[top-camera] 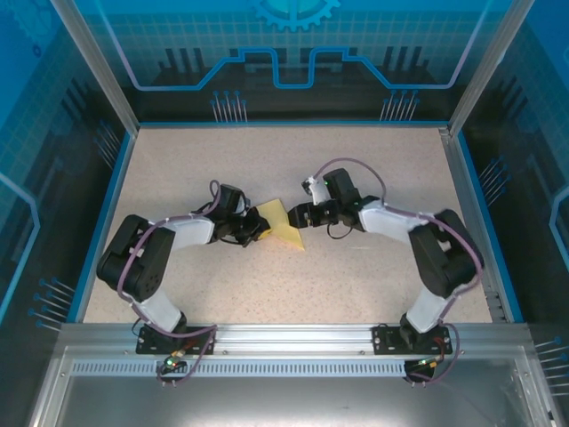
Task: Fold a paper plane with a square sheet of paper (pick it up from the middle)
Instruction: Fold the wing for the fifth time at the center of the table.
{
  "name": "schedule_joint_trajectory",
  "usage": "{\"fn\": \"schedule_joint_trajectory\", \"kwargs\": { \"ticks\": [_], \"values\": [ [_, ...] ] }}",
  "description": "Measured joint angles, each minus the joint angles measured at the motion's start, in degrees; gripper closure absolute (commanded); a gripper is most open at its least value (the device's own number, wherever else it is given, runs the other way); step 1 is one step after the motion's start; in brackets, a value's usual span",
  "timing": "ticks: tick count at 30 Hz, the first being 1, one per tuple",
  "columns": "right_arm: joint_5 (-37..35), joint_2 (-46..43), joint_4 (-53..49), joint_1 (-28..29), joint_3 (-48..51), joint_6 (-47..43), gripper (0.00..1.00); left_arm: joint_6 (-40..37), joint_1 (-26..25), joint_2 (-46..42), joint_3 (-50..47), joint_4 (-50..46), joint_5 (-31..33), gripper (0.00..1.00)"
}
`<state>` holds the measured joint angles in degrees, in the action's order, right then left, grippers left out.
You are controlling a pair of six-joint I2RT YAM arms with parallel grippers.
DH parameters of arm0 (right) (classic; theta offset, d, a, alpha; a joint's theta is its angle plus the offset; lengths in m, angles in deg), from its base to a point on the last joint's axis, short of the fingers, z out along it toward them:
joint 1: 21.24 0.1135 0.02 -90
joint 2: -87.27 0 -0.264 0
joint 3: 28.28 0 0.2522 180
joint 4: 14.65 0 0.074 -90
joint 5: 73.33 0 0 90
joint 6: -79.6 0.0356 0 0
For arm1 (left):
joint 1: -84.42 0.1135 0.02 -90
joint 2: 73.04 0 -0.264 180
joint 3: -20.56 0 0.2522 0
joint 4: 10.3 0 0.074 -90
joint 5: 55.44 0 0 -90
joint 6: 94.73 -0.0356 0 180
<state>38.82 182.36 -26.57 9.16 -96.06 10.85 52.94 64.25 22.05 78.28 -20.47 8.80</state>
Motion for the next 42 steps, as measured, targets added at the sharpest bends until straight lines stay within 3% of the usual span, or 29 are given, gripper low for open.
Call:
{"fn": "schedule_joint_trajectory", "kwargs": {
  "ticks": [4, 11, 21, 36, 42],
  "values": [
    [-11.9, -7.4, 6.6, 6.6, 8.0, -7.4, 0.44, 1.4, -1.6, -2.4, 1.9, -3.7, 2.1, 1.0],
    [-22.2, -6.3, 16.5, 13.4, 16.0, -19.5, 0.48, 3.8, -2.5, -3.6, 3.5, -7.4, 3.8, 1.0],
    [-27.8, 2.8, 31.5, 20.0, 18.9, -26.8, 0.47, 5.1, -2.9, -6.1, 3.5, -10.9, 4.5, 1.0],
    [-37.2, 10.3, 45.0, 20.9, 18.5, -26.2, 0.55, 5.9, -3.0, -6.7, 3.5, -12.4, 4.5, 1.0],
    [-38.5, 11.2, 46.4, 21.4, 17.1, -25.8, 0.66, 6.8, -3.1, -6.7, 3.5, -12.3, 4.5, 1.0]
  ]
}}
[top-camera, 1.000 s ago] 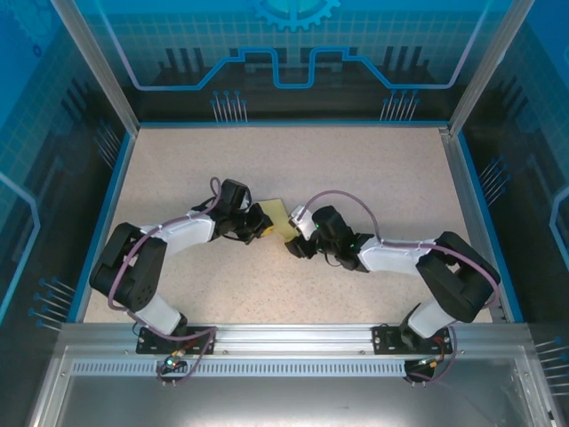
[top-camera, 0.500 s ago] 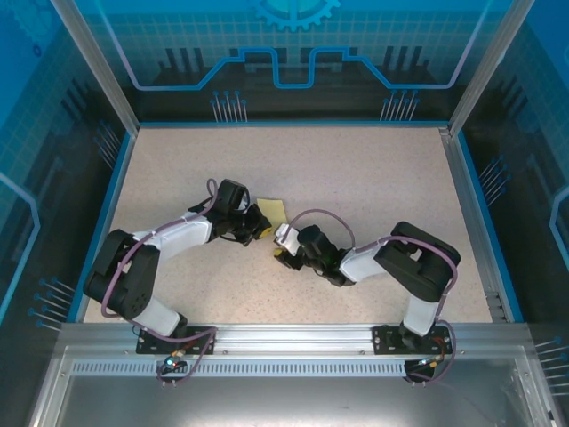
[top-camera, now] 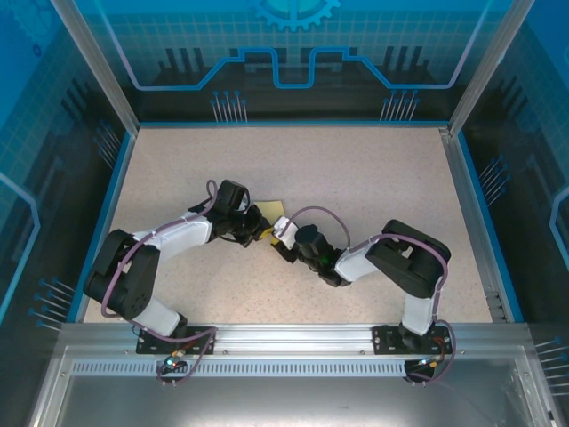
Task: Fold a paper plane with a square sheet of paper (pick it up from the middle)
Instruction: Fold the wing for the fifth time at the center of the table.
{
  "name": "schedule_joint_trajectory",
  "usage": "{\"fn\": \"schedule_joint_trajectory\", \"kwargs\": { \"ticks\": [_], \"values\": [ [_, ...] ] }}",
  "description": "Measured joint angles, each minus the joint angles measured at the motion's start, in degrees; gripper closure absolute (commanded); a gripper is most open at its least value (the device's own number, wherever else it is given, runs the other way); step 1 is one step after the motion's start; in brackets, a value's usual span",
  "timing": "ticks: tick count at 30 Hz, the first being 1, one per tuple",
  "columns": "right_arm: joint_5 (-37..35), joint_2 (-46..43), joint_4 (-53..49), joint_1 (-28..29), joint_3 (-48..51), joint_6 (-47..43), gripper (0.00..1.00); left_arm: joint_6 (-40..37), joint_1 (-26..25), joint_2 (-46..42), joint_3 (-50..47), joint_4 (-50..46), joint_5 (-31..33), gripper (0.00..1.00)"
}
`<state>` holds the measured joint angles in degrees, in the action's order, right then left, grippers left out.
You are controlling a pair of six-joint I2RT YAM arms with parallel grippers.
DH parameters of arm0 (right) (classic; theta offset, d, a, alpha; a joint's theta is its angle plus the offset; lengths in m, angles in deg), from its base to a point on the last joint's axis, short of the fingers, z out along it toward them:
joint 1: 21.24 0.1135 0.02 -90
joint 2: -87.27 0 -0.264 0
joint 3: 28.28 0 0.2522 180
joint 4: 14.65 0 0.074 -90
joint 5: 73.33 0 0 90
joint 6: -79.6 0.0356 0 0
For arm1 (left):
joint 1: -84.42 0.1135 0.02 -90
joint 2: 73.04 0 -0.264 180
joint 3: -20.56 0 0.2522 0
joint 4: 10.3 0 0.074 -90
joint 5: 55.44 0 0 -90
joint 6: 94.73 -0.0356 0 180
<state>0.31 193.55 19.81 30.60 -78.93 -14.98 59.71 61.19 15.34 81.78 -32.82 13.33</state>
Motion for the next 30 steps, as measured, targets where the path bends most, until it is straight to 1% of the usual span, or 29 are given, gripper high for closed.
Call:
{"fn": "schedule_joint_trajectory", "kwargs": {
  "ticks": [5, 6, 8, 10, 12, 14, 17, 20, 23, 26, 30],
  "values": [
    [-0.9, 1.8, 0.3, 0.0, -0.5, 1.1, 0.75, 0.0, 0.0, 0.0, 0.0, 0.0, 0.0, 1.0],
    [-1.1, 2.0, 0.3, 0.0, -0.5, 1.5, 0.77, 0.0, 0.0, 0.0, 0.0, 0.0, 0.0, 0.98],
    [-1.3, 2.0, 0.5, 0.0, -0.5, 1.9, 0.82, 0.0, 0.0, 0.0, 0.0, -0.1, 0.0, 0.92],
    [-1.2, 2.0, 0.7, 0.0, -0.5, 2.4, 0.84, 0.0, 0.0, 0.0, 0.0, -0.2, 0.0, 0.85],
    [-0.9, 2.0, 0.8, -0.1, -0.4, 2.9, 0.86, 0.0, 0.2, 0.0, 0.0, -0.4, 0.0, 0.76],
    [0.3, 1.9, 0.9, -0.5, 0.1, 3.4, 0.88, -0.3, 0.9, -0.4, 0.0, -0.9, 0.0, 0.65],
    [3.3, 1.9, 0.8, -1.8, 0.9, 4.9, 0.88, -0.3, 3.0, -2.4, -0.1, -1.7, 0.5, 0.54],
    [7.0, 1.7, 0.7, -4.0, 1.5, 7.2, 0.85, -0.8, 5.4, -5.7, -0.7, -2.0, 1.6, 0.49],
    [10.4, 1.2, 0.3, -6.0, 1.6, 9.6, 0.79, -1.9, 7.0, -8.5, -1.6, -2.4, 2.9, 0.46],
    [13.0, 0.6, 0.0, -7.3, 1.6, 11.5, 0.75, -2.8, 7.2, -9.5, -2.4, -2.8, 3.5, 0.46],
    [15.2, 0.0, -0.4, -7.6, 1.6, 12.8, 0.73, -3.3, 7.2, -9.4, -3.7, -2.8, 3.5, 0.46]
  ]
}}
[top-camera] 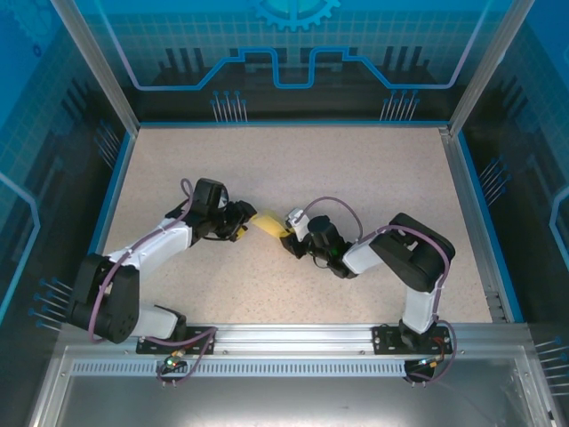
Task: Fold a paper plane with a square sheet of paper (pick it up from the middle)
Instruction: Fold the wing for the fifth time at the center of the table.
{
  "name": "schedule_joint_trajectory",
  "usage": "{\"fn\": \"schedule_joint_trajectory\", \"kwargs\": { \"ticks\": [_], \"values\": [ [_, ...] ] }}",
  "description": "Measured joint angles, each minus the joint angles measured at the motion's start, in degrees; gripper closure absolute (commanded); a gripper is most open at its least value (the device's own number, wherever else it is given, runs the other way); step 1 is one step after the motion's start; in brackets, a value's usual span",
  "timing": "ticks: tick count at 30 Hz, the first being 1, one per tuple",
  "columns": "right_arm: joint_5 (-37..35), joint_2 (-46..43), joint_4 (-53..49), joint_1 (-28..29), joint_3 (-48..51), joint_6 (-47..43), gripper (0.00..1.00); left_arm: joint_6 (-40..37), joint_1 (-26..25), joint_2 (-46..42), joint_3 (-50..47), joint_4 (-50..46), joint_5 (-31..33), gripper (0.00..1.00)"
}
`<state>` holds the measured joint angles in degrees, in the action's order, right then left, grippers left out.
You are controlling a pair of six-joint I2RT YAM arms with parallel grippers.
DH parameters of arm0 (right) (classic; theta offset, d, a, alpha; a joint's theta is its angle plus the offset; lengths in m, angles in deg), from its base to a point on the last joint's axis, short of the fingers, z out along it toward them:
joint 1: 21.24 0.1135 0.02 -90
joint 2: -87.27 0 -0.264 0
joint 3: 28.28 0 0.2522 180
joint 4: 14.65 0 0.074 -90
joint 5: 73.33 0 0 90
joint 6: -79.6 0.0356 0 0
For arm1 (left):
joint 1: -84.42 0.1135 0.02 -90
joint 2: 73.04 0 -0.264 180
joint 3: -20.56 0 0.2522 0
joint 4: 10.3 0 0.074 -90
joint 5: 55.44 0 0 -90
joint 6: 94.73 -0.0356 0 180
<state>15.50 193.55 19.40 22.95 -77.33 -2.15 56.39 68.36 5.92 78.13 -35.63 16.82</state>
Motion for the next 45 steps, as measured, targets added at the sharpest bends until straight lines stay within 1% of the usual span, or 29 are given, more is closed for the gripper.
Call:
{"fn": "schedule_joint_trajectory", "kwargs": {
  "ticks": [3, 6, 7, 10, 13, 19, 23, 28, 32, 36, 45],
  "values": [
    [1.0, 0.0, -0.7, 0.0, 0.0, 0.6, 0.7, -0.2, 0.0, 0.1, -0.7, 0.1, 0.0, 0.46],
    [1.7, -0.1, -1.1, 0.0, 0.0, 1.0, 0.71, -0.3, 0.0, 0.2, -1.3, 0.3, 0.0, 0.51],
    [1.7, -0.1, -1.2, 0.0, 0.0, 1.0, 0.73, -0.3, 0.0, 0.3, -1.6, 0.7, 0.0, 0.53],
    [1.9, -0.1, -1.4, 0.0, 0.0, 1.4, 0.76, -0.6, 0.0, 1.5, -2.5, 1.6, -0.3, 0.67],
    [2.1, -0.1, -1.5, 0.0, 0.0, 1.5, 0.77, -1.0, 0.0, 4.1, -2.9, 3.4, -1.1, 0.76],
    [2.1, -0.1, -1.5, 0.0, 0.0, 1.4, 0.78, -1.1, -0.2, 9.6, -3.0, 9.9, -2.8, 0.85],
    [2.3, -0.1, -1.5, 0.0, -0.1, 1.4, 0.78, -1.0, -0.7, 14.3, -2.5, 13.6, -3.6, 0.88],
    [2.7, -0.1, -1.5, 0.0, -0.1, 1.4, 0.78, -1.0, -1.2, 19.5, -0.3, 16.0, -4.3, 0.89],
    [3.0, -0.1, -1.9, 0.0, -0.5, 1.4, 0.78, -1.0, -1.4, 20.5, 0.6, 18.1, -4.7, 0.9],
    [3.0, -0.1, -1.9, 0.0, -0.9, 1.4, 0.78, -1.1, -1.4, 20.7, 1.1, 18.0, -4.6, 0.93],
    [2.9, -0.3, -3.0, 0.0, -0.9, 1.4, 0.7, -1.1, -1.9, 23.7, 3.2, 16.4, -4.3, 0.98]
  ]
}}
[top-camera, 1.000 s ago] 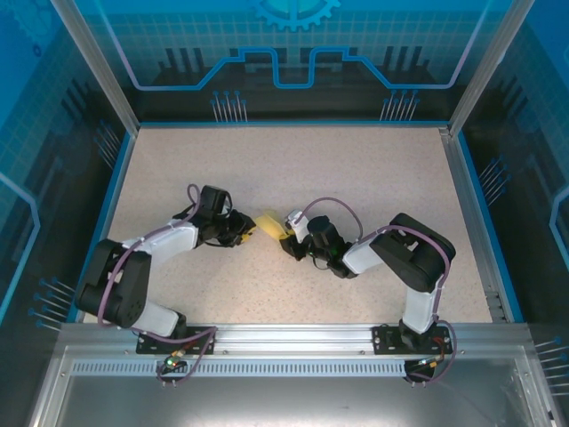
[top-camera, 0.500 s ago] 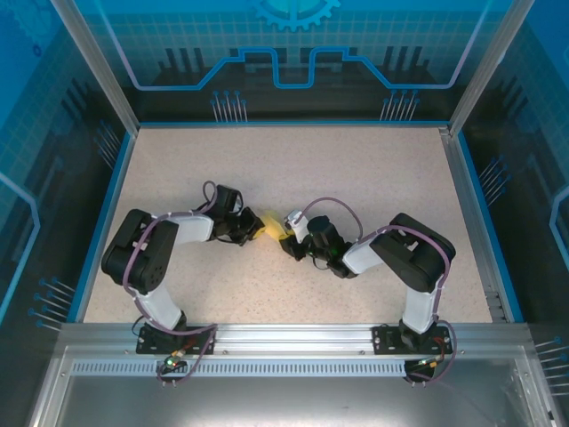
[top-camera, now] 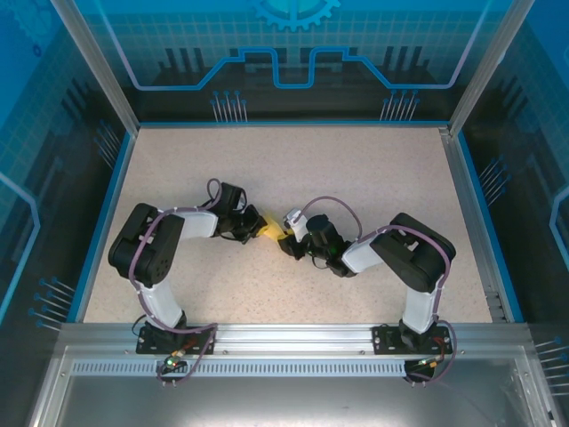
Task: Fold a paper plane with a square sheet of paper (pick it up from the middle)
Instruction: Fold the wing for the fifth time at the center of the table.
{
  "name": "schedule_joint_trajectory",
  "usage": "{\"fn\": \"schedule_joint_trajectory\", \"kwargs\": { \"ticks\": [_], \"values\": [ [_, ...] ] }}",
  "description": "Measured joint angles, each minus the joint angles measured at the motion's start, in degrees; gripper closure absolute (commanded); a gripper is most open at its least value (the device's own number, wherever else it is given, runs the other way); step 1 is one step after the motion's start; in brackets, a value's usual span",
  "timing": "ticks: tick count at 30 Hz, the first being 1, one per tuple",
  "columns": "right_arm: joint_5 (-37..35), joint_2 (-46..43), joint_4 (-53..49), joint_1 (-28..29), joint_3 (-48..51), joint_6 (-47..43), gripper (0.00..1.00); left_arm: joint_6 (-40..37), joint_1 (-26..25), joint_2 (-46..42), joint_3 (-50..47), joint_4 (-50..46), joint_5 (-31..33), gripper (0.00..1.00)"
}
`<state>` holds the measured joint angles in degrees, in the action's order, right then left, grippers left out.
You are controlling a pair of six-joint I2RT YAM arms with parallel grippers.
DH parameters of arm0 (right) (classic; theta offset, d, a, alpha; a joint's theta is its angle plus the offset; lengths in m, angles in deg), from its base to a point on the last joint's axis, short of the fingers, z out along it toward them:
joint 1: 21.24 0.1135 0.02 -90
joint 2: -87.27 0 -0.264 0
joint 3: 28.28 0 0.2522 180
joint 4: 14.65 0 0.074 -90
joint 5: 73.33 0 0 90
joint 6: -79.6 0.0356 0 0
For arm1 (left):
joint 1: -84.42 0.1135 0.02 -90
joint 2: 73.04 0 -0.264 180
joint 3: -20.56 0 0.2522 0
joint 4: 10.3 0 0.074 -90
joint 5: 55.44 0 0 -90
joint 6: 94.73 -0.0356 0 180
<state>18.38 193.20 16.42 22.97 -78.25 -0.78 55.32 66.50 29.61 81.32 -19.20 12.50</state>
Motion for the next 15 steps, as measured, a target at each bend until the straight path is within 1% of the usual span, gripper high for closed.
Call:
{"fn": "schedule_joint_trajectory", "kwargs": {
  "ticks": [9, 12, 15],
  "values": [
    [-2.8, -2.6, -0.9, 0.2, -0.1, 0.0, 0.68, 0.0, -0.3, 0.1, 0.2, -0.3, 0.4, 0.99],
    [-3.0, -2.6, -1.4, 0.2, -0.4, 0.1, 0.71, 0.0, -0.3, 0.1, 0.2, -0.3, 0.4, 0.99],
    [-3.0, -2.5, -1.6, 0.2, -0.9, 0.5, 0.77, 0.0, -0.3, 0.1, 0.2, -0.3, 0.4, 0.99]
  ]
}}
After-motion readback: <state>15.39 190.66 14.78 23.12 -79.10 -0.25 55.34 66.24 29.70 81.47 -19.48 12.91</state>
